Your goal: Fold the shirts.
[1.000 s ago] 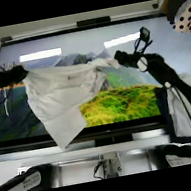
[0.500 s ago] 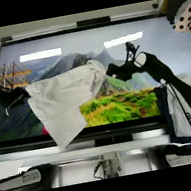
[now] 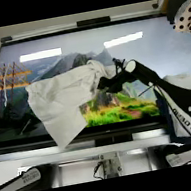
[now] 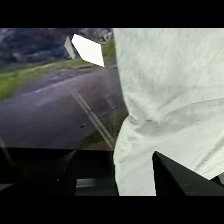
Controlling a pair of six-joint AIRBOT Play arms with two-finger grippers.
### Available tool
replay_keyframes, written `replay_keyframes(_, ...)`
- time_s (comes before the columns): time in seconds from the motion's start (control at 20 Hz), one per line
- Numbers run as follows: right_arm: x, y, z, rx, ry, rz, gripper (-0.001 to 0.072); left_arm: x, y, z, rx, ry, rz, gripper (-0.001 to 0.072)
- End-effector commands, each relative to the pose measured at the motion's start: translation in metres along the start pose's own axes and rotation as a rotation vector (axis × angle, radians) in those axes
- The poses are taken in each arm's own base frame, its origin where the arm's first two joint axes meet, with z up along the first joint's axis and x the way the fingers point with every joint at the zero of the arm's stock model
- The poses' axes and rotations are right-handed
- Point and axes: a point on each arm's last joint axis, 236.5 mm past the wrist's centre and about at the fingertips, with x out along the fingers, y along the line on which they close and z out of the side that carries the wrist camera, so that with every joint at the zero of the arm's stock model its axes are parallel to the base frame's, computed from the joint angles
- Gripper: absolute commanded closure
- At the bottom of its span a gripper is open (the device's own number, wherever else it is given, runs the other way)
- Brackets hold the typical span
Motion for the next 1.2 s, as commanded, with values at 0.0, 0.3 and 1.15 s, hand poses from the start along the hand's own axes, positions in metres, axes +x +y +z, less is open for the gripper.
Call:
replay_keyframes(0.0,0.017,0.005,-0.01,0.0,0.03,0.011,0.0049,0.026,-0.017,0.007,0.027,-0.043,-0.027,0.0167)
replay_keyframes(0.3,0.056,0.009,-0.015,0.041,0.014,0.014,0.0049,0.04,-0.047,0.038,0.012,-0.175,-0.049,0.0473)
replay_keyframes(1.15,-0.116,0.126,0.055,-0.578,-0.393,-0.032,0.0638,-0.177,-0.199,0.069,0.596,-0.68,-0.119,0.067)
